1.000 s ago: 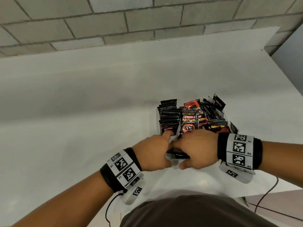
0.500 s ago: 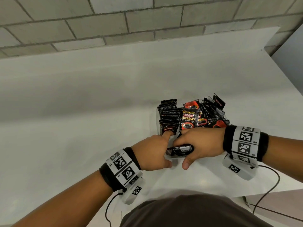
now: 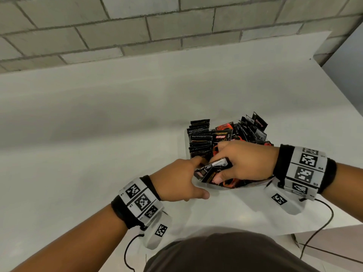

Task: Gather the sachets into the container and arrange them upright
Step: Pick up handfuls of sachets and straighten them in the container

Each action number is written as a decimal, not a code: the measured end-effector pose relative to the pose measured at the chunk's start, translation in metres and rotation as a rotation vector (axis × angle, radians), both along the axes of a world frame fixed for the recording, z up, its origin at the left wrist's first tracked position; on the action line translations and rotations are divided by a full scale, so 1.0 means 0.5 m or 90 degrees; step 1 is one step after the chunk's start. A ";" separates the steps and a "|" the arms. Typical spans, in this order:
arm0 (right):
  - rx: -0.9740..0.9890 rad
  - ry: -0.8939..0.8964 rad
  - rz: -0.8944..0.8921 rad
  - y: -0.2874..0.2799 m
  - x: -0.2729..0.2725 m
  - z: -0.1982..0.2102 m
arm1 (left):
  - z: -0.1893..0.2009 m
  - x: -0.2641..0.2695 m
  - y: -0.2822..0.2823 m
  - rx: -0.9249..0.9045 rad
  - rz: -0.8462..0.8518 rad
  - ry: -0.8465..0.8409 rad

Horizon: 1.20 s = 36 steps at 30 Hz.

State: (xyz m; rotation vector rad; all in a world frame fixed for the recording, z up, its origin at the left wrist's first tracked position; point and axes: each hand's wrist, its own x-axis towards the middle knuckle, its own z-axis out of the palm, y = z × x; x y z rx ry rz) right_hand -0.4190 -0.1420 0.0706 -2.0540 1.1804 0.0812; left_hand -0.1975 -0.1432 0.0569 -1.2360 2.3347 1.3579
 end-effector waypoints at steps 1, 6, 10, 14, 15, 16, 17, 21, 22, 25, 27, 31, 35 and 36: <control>-0.005 -0.016 -0.012 -0.001 0.000 0.006 | 0.008 0.003 0.000 0.011 0.012 0.018; -0.019 -0.063 -0.052 -0.003 -0.002 0.023 | 0.030 0.015 -0.007 -0.049 0.067 0.140; -0.032 -0.053 -0.055 0.000 -0.002 0.015 | 0.043 -0.005 -0.008 -0.115 0.091 0.181; -0.048 -0.029 -0.053 0.004 -0.004 0.012 | 0.032 -0.033 0.000 -0.183 0.066 0.139; -0.046 -0.036 -0.066 0.007 -0.005 0.014 | 0.027 -0.035 -0.002 -0.190 0.074 0.138; -0.040 -0.046 -0.081 0.010 -0.006 0.018 | 0.023 -0.036 -0.004 -0.196 0.081 0.136; -0.036 -0.056 -0.092 0.013 -0.008 0.022 | 0.020 -0.035 -0.006 -0.200 0.085 0.135; -0.045 -0.092 -0.114 0.025 -0.022 0.047 | 0.015 -0.035 -0.009 -0.202 0.068 0.120; -0.053 -0.107 -0.139 0.030 -0.028 0.062 | 0.013 -0.036 -0.009 -0.204 0.065 0.115; -0.069 -0.186 -0.279 0.041 -0.076 0.107 | 0.013 -0.038 -0.004 -0.215 0.051 0.101; -0.139 -0.170 -0.363 0.048 -0.131 0.122 | 0.015 -0.040 0.000 -0.217 0.046 0.105; -0.162 0.007 -0.492 0.073 -0.218 0.093 | 0.019 -0.047 0.007 -0.208 0.033 0.112; 0.036 0.058 -0.469 0.110 -0.217 0.028 | 0.010 -0.051 0.011 -0.217 0.034 0.117; 0.057 0.020 -0.487 0.116 -0.210 0.014 | 0.008 -0.050 0.012 -0.217 0.034 0.119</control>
